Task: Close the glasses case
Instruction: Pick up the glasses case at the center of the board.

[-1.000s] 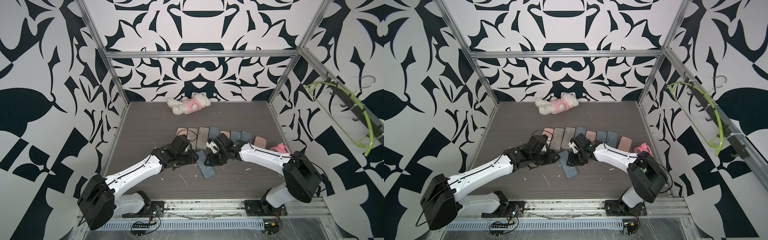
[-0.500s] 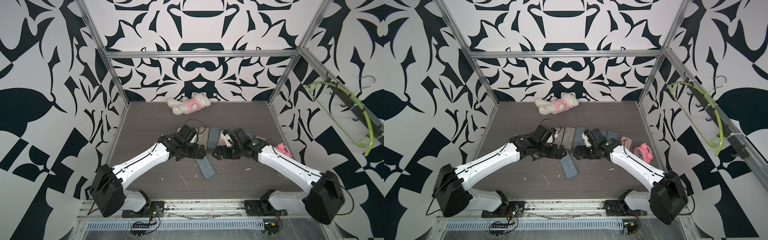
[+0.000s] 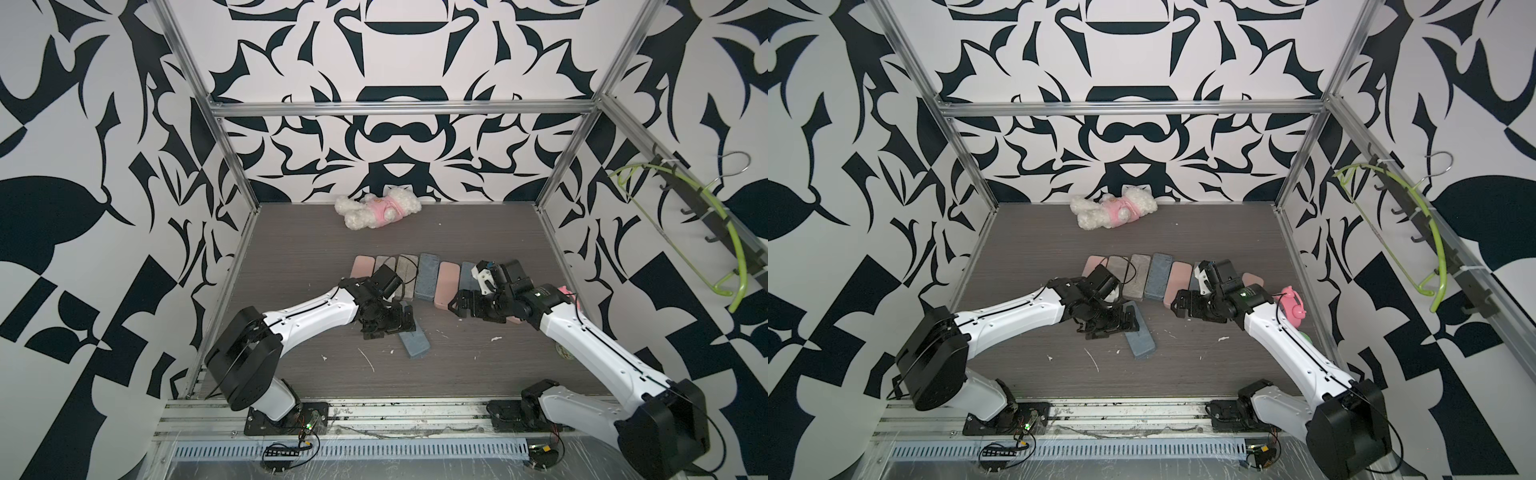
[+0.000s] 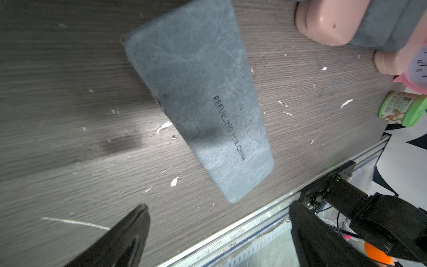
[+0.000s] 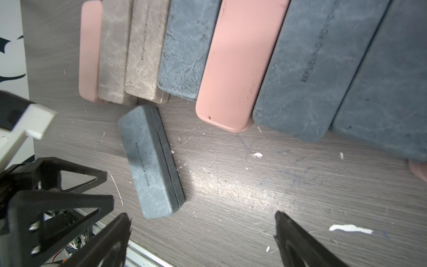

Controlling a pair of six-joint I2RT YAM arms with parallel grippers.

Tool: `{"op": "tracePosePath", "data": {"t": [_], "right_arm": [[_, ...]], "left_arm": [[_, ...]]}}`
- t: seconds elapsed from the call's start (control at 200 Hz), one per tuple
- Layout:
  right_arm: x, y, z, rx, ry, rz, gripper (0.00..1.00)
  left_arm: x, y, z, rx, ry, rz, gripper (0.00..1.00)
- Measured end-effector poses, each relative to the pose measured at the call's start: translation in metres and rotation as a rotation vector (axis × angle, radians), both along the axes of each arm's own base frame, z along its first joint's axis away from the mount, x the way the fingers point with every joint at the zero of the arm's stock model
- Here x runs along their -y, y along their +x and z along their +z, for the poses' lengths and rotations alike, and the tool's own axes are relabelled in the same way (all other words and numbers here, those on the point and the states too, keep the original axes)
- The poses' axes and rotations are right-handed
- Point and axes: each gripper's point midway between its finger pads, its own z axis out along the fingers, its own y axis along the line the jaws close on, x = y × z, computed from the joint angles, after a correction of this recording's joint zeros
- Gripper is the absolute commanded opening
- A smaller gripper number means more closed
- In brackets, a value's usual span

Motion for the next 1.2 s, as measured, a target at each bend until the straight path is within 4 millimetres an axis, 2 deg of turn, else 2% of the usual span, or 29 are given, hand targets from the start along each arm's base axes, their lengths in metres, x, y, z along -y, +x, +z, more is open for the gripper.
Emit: {"op": "tracePosePath", "data": {"t": [0.12, 0.29, 0.4, 0.62, 0.745, 0.82, 0.98, 1.205], "right_arm": [[0.001, -0.002, 0.001, 0.013, 0.001, 0.009, 0.99], [0.003, -0.005, 0.004, 0.034, 0.007, 0.012, 0.99], [0.003, -0.008, 0.002, 0.030, 0.009, 0.015, 0.99], [0.004, -0.010, -0.001, 0.030, 0.005, 0.021, 0.99], [0.004, -0.010, 0.001, 0.040, 0.003, 0.029, 0.99], [0.004, -0.010, 0.002, 0.045, 0.003, 0.032, 0.99], [0.004, -0.010, 0.002, 0.048, 0.003, 0.033, 0.99], [0.004, -0.010, 0.002, 0.048, 0.002, 0.035, 0.99]], "left_arm": [[0.009, -0.001, -0.014, -0.039, 0.034, 0.002, 0.99], [0.031, 0.010, -0.017, -0.045, 0.040, -0.005, 0.99], [0.036, 0.015, -0.022, -0.052, 0.055, -0.002, 1.00], [0.036, 0.017, -0.042, -0.091, 0.126, 0.003, 1.00], [0.036, 0.018, -0.043, -0.097, 0.145, -0.007, 1.00], [0.034, 0.017, -0.044, -0.095, 0.156, -0.020, 0.96], [0.029, 0.014, -0.044, -0.094, 0.175, -0.060, 0.77], [0.019, 0.010, -0.042, -0.076, 0.223, -0.134, 0.76]]}}
